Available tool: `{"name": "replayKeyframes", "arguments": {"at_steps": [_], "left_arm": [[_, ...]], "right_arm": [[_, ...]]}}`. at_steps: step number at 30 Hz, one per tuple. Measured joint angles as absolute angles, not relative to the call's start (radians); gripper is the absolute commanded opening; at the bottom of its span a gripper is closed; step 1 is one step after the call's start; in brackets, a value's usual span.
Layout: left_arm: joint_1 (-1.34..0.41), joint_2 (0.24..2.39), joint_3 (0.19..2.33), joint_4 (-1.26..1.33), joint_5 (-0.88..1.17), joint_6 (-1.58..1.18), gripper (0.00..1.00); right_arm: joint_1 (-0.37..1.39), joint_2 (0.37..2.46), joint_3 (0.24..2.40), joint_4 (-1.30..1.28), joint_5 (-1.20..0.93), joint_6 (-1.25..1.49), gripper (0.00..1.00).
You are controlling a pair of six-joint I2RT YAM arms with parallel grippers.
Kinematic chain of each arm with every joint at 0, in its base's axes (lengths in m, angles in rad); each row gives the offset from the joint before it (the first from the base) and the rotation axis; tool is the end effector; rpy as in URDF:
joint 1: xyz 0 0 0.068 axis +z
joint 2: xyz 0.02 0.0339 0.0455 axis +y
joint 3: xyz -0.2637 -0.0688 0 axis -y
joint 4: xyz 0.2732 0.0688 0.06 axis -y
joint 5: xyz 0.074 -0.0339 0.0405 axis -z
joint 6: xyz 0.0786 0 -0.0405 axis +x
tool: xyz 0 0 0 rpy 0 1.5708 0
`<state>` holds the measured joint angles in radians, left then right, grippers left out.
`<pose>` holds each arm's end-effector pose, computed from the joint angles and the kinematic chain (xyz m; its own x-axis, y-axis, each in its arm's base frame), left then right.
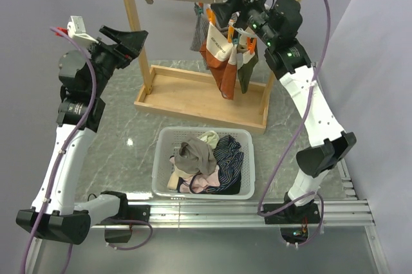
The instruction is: Remove the underwear clipped to the hanger
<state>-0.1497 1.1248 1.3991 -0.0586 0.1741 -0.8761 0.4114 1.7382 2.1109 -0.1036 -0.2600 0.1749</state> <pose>0.2955 -0.0583 0.5156 -0.1059 -0.7492 -0.6538 0.3637 0.5827 -0.7267 0.3962 0.1949 0.5687 0.1332 0.2416 -0.9612 -0.6466 0.7562 0.1004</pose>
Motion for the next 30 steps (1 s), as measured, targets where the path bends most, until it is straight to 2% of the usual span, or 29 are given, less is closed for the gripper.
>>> {"name": "replayKeyframes", "arguments": {"at_steps": [16,27,30], "left_arm": [[-0.147,1.079,1.345,-0.12,0.17,-0.865,0.89],[-0.145,1.079,1.345,-0.126,0.172,-0.866,0.89],[-0.145,1.079,1.345,-0.126,0.176,-0.866,0.89]], "right_arm": [[0.416,1.856,2.231,-0.121,-0.184,0.117,0.88],[0.435,1.865,2.233,-0.129,-0.104,0.117,0.88],[0.438,1.873,2.233,-0.117,-0.085,0.118,0.85]]}}
